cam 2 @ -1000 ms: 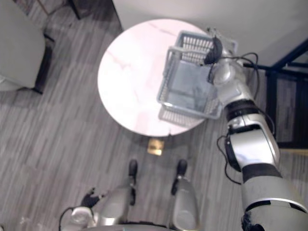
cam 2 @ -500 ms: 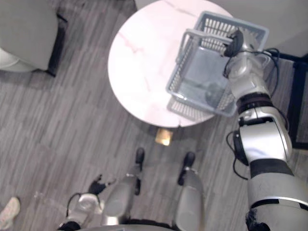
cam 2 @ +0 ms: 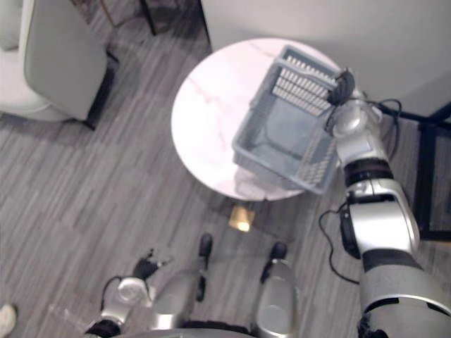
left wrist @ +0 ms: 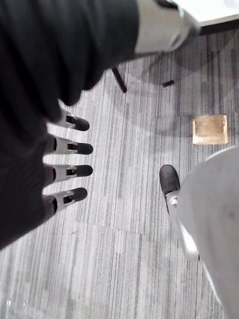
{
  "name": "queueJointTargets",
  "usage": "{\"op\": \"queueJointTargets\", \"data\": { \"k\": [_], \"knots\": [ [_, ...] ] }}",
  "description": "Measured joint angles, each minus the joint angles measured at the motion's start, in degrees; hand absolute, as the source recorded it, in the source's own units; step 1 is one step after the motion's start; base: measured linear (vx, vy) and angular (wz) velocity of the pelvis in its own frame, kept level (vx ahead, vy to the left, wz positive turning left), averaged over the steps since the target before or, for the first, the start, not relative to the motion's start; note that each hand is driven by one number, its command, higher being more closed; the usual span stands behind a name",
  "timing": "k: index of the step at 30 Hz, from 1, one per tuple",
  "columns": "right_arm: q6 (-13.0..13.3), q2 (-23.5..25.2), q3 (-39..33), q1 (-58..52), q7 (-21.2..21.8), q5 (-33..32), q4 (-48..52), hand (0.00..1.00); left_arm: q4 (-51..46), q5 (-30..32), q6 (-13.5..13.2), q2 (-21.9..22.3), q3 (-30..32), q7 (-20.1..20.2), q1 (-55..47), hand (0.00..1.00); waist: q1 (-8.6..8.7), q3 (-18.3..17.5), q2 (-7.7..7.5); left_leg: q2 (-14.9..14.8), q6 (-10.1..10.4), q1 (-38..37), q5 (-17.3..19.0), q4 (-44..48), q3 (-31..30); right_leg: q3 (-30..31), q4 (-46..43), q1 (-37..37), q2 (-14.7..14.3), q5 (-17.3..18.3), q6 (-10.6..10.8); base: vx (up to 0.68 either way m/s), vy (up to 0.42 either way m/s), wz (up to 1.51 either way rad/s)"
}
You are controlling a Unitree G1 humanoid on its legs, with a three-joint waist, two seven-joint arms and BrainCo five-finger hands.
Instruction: Pick vegetable in the basket
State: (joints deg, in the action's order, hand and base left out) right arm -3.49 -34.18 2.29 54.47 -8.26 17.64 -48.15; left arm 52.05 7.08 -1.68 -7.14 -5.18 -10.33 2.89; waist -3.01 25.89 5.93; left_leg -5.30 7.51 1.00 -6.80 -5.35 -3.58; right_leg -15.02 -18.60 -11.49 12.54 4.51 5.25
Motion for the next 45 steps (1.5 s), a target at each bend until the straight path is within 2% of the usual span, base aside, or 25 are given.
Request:
{"op": "queueJointTargets", "data": {
  "k": [2,5,7,8,9,10,12,15,19,20,22,23,24,25,26,29,31,34,36,38,40,42,43,44,45],
  "knots": [
    [0.15,3.45,-0.81,-8.26,0.07,-2.34,6.83,1.00,0.02,0.64,0.83,-1.01,0.40,1.13,-0.85,0.00,1.25,-1.99,-2.59,-0.59,-0.05,-1.35,0.75,0.01,2.90,2.03,1.96,0.85,-1.20,-0.86,0.21,0.05,-0.009,-0.49],
    [0.42,8.48,-1.96,-18.82,0.13,-3.49,14.42,1.00,0.35,0.95,1.67,-1.95,1.02,2.07,-1.53,0.00,1.44,-4.09,-5.39,-1.29,-0.23,-4.74,2.75,0.04,10.01,8.35,4.70,1.08,-3.60,-3.09,0.29,0.06,0.009,-1.09],
    [0.40,10.53,-1.92,-24.34,0.19,-4.18,17.66,1.00,0.65,2.26,2.01,-2.11,1.69,2.24,-1.91,0.00,1.83,-4.72,-6.47,-1.87,-0.38,-7.72,4.25,0.10,15.82,9.37,6.89,1.58,-4.07,-3.16,-0.48,0.04,0.053,-1.51],
    [0.40,11.07,-1.91,-26.51,0.30,-4.11,18.17,1.00,0.63,3.03,2.08,-2.10,1.84,2.27,-2.12,0.00,2.10,-4.93,-6.62,-2.10,-0.38,-9.02,5.05,0.35,18.87,4.86,7.59,2.12,-2.70,-2.38,-1.82,0.04,0.139,-1.96],
    [0.40,11.60,-1.98,-29.84,0.37,-4.10,18.81,1.00,0.86,3.25,2.32,-2.00,2.34,2.48,-1.97,0.00,2.59,-5.28,-6.96,-3.79,-0.65,-9.76,6.71,2.11,23.86,-6.44,6.02,2.33,0.70,-0.53,-5.12,0.04,0.149,-1.66],
    [0.40,12.14,-2.08,-31.08,0.36,-4.10,18.98,1.00,1.15,3.26,2.32,-2.10,2.48,2.62,-1.91,0.00,2.86,-5.43,-7.20,-4.36,-0.48,-10.11,7.34,2.83,25.56,-11.37,4.07,2.23,2.42,0.17,-6.58,0.07,0.131,-1.56],
    [0.32,14.82,-2.17,-35.74,0.53,-3.99,19.67,1.00,2.14,3.22,2.48,-3.71,4.23,2.81,-2.21,0.00,3.15,-7.22,-9.63,-6.09,1.45,-11.59,11.32,7.50,33.81,-27.24,-1.81,2.68,8.61,1.90,-9.35,0.13,0.089,-1.81],
    [0.36,17.06,-2.51,-41.15,0.87,-4.04,22.99,1.00,2.56,3.19,2.54,-4.28,6.54,2.71,-3.08,0.00,2.90,-8.14,-9.80,-9.64,2.60,-14.11,13.69,11.07,43.95,-35.55,-4.57,3.02,8.76,2.02,-10.08,0.13,-0.013,-1.91],
    [0.66,19.56,-5.25,-50.21,1.36,-4.13,28.38,1.00,2.82,3.28,2.92,-2.71,8.97,2.80,-2.58,0.00,5.46,-8.94,-8.53,-13.42,2.97,-17.45,14.04,15.64,51.22,-27.29,-6.75,-0.38,3.19,4.34,-9.69,0.17,-0.137,-1.28],
    [0.96,19.89,-6.43,-52.66,1.32,-4.17,29.04,1.00,3.03,3.32,3.06,-1.67,9.06,2.89,-2.53,0.00,6.60,-9.30,-7.86,-15.46,2.84,-17.30,13.93,20.58,51.83,-25.28,-6.86,-0.69,1.71,5.00,-9.67,0.23,-0.145,-1.23],
    [1.30,20.56,-8.06,-55.28,1.22,-4.67,29.40,1.00,3.73,4.58,3.09,0.01,9.72,2.90,-3.00,0.00,7.17,-10.17,-6.32,-19.69,1.82,-16.55,11.86,31.25,51.09,-20.68,-5.57,-0.91,-2.29,5.31,-10.08,0.27,-0.156,-1.46],
    [1.33,21.73,-8.66,-56.87,1.17,-4.97,29.35,1.00,4.73,4.79,3.17,0.84,10.16,2.86,-3.82,0.00,6.89,-10.92,-5.00,-22.81,-2.98,-14.72,7.13,40.00,47.19,-17.31,-3.33,0.05,-5.40,5.33,-10.32,0.23,-0.127,-1.43],
    [1.33,22.38,-8.61,-57.79,1.17,-5.22,29.26,1.00,4.98,4.88,3.16,1.01,10.15,2.76,-4.53,0.00,6.99,-11.10,-4.59,-24.06,-6.12,-13.00,4.67,44.68,43.90,-14.81,-1.50,1.09,-6.84,5.23,-10.93,0.25,-0.087,-1.88],
    [1.34,23.49,-8.48,-59.30,1.09,-5.23,29.05,1.00,4.85,4.45,3.02,1.48,11.00,2.32,-5.47,0.00,6.65,-11.39,-4.10,-23.22,-6.41,-8.63,8.97,52.89,35.85,-10.97,1.05,2.73,-9.29,4.81,-11.62,0.25,-0.036,-1.89],
    [1.34,24.19,-8.51,-60.07,0.94,-5.25,27.69,1.00,4.84,4.32,2.89,1.07,11.29,1.52,-5.38,0.00,5.95,-11.37,-4.20,-19.14,-4.39,-4.50,13.77,57.14,28.05,-6.11,2.33,4.01,-10.92,4.57,-12.09,0.26,-0.006,-1.99],
    [1.37,24.25,-8.57,-61.36,0.39,-5.15,22.81,1.00,4.55,4.25,2.90,1.44,11.44,-0.06,-7.40,0.00,3.67,-11.63,-3.75,-12.07,-4.28,1.33,19.76,54.43,18.33,4.54,5.64,8.33,-14.84,4.17,-12.55,0.29,0.058,-2.15],
    [1.32,24.27,-9.29,-61.62,-0.45,-5.21,19.48,1.00,4.41,3.42,2.94,2.05,12.39,-0.74,-8.35,0.00,3.62,-11.68,-3.63,-8.39,-4.19,5.70,20.96,48.80,13.41,9.58,6.71,10.10,-16.07,4.15,-12.23,0.30,0.119,-1.72],
    [1.31,23.92,-11.92,-60.24,-1.61,-5.25,13.93,1.00,3.74,1.99,2.63,2.48,12.43,-1.03,-8.49,0.00,2.74,-11.66,-3.74,-1.31,-2.48,10.33,20.50,30.32,5.65,18.55,8.09,11.33,-16.52,4.29,-11.82,0.33,0.200,-1.49],
    [1.28,23.89,-13.53,-59.92,-2.27,-5.24,9.96,1.00,3.68,2.00,2.28,2.49,12.37,-1.11,-8.44,0.00,2.67,-11.56,-3.44,0.34,-1.03,10.91,16.10,18.77,4.98,22.10,9.83,13.43,-16.60,4.76,-10.97,0.30,0.201,-1.06],
    [1.03,23.88,-13.64,-60.33,-2.67,-5.12,5.13,1.00,3.73,2.01,2.27,2.60,12.39,-1.06,-8.13,0.00,1.93,-11.60,-3.32,-0.44,-0.94,9.46,8.28,14.50,8.50,26.04,10.93,16.48,-16.99,6.42,-9.20,0.44,0.299,-0.96],
    [0.76,24.51,-13.03,-61.17,-2.12,-5.04,0.88,1.00,3.64,2.02,2.18,1.74,12.36,-0.71,-7.77,0.00,1.21,-12.36,-5.29,1.35,-4.85,8.33,9.44,16.86,11.04,28.20,9.32,17.47,-14.59,9.56,-7.84,0.53,0.327,-0.70],
    [0.35,25.15,-13.94,-61.85,-1.55,-4.11,-2.70,1.00,2.97,2.00,2.19,1.17,12.86,-0.68,-7.81,0.00,1.12,-13.04,-7.37,3.10,-7.09,7.13,12.35,17.42,13.81,27.90,-0.29,13.62,-12.98,11.57,-4.09,0.35,0.164,-0.44],
    [0.35,25.33,-14.46,-61.65,-1.49,-4.10,-3.13,1.00,2.96,2.00,2.25,1.17,13.12,-0.70,-8.00,0.00,1.19,-12.94,-7.57,3.50,-7.46,5.97,12.59,17.02,14.29,27.34,-4.69,12.11,-12.78,11.92,-1.49,0.38,0.158,-0.48],
    [0.08,25.86,-15.81,-61.52,-1.29,-4.11,-3.99,1.00,3.01,2.00,2.34,0.89,12.92,-0.66,-8.39,0.00,1.69,-12.72,-8.02,4.30,-8.34,2.62,13.76,16.10,14.75,25.53,-14.44,9.38,-12.24,11.46,6.28,0.46,0.184,-0.22],
    [-0.45,26.67,-17.65,-62.24,-1.17,-4.20,-4.79,1.00,2.97,2.00,2.39,0.51,12.06,-0.65,-8.72,0.00,2.73,-12.53,-8.23,4.63,-9.16,-1.65,15.16,15.20,14.33,22.52,-25.61,6.50,-11.07,8.33,11.46,0.46,0.164,0.08]
  ]
}}
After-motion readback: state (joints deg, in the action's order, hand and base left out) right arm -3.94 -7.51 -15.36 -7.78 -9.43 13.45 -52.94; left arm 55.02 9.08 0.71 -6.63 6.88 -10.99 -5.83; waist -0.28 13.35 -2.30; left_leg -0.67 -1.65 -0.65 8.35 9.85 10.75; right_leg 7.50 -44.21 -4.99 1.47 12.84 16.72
